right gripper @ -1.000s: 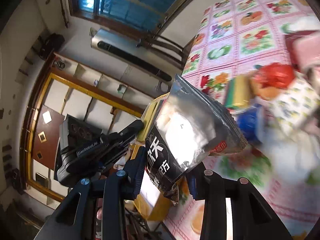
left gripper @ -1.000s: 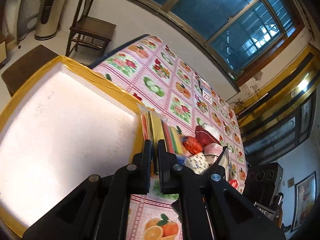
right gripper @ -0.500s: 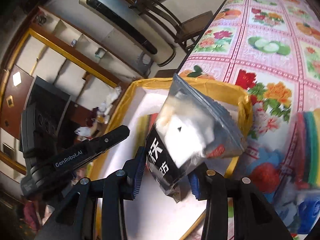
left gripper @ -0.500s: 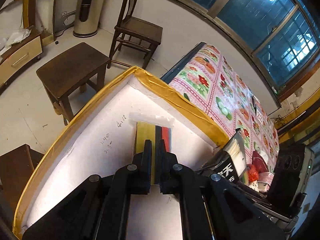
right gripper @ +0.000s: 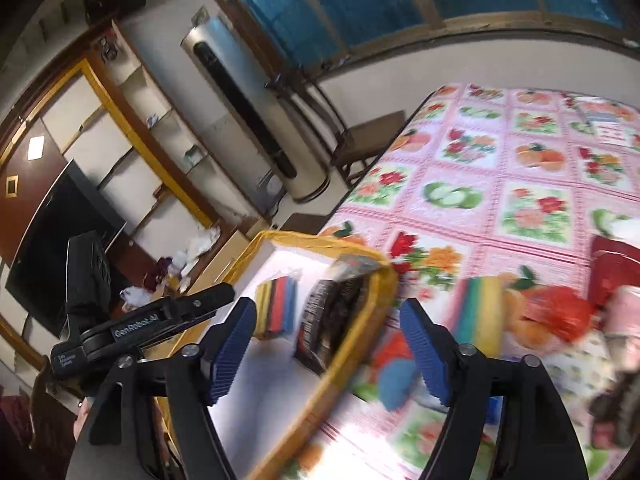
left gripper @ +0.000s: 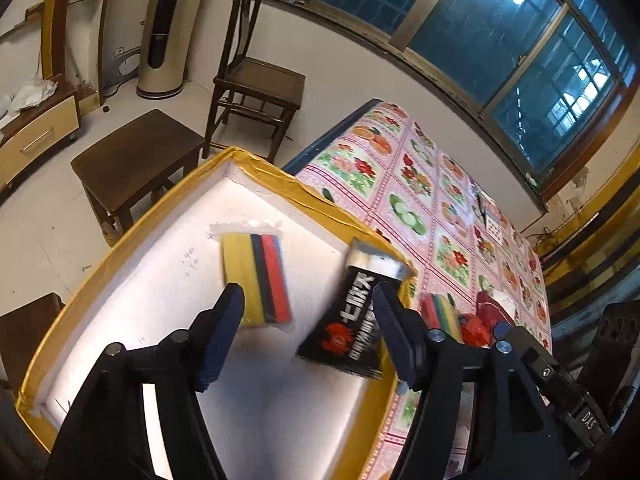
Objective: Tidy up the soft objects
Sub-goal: 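Carry both items into the cardboard box and open both grippers, then grasp the blue-red mesh scrubber with the left gripper while the right grasps the green-yellow sponge pack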
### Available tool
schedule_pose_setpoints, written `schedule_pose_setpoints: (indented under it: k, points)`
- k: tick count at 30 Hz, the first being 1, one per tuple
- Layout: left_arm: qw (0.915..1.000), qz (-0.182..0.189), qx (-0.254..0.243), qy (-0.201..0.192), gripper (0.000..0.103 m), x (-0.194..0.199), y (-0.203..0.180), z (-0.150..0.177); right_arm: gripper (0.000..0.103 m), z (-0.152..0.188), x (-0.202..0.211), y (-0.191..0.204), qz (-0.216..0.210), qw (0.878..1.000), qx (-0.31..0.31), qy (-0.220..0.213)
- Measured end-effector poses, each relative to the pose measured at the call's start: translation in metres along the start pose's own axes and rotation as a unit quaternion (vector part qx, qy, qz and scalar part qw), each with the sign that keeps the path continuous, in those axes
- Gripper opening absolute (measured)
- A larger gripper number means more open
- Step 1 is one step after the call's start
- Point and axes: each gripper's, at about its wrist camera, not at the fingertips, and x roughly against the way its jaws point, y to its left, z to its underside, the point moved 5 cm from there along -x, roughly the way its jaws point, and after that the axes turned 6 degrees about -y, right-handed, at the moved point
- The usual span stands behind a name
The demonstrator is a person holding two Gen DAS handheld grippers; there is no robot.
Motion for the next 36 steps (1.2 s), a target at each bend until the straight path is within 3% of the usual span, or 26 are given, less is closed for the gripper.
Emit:
schedule_pose_setpoints:
  k: [5,10,14,18,22,25,32,36]
  points:
    - [0.996,0.075,-0.025,0.041,0.071,0.006,-0.054,0.029,0.081,0.021,0.059,-0.042,0.015,0.999,-0.024,-0.022]
    - [0.9854,0.129,-0.045,0.101,0.071,-0.007,-0.108,0.06,0.081,0.043,0.078,-0.076,0.001,0.996,-0.085,-0.006]
    - [0.9848,0.12,-0.045,0.117,0.071,-0.027,-0.127,0.073,0.081,0.043,0.066,-0.087,0.002,0.995,-0.103,0.013]
    - [0.987,0.103,0.003,0.123,0.071,-0.046,-0.117,0.074,0.075,0.028,0.045,-0.087,0.021,0.994,-0.1,0.029]
    - [0.9834,0.109,0.029,0.142,0.071,-0.061,-0.111,0.083,0.074,0.013,0.032,-0.098,0.004,0.988,-0.149,0.029]
    - [0.9859,0.095,0.021,0.136,0.071,-0.068,-0.11,0.081,0.074,0.005,0.03,-0.104,0.009,0.987,-0.158,0.024]
    - [0.9891,0.061,-0.014,0.133,0.071,-0.082,-0.11,0.076,0.074,0.003,-0.001,-0.111,0.003,0.98,-0.188,0.06]
    - [0.9888,0.051,-0.027,0.137,0.071,-0.082,-0.11,0.077,0.055,-0.006,-0.019,-0.115,0.024,0.98,-0.181,0.078]
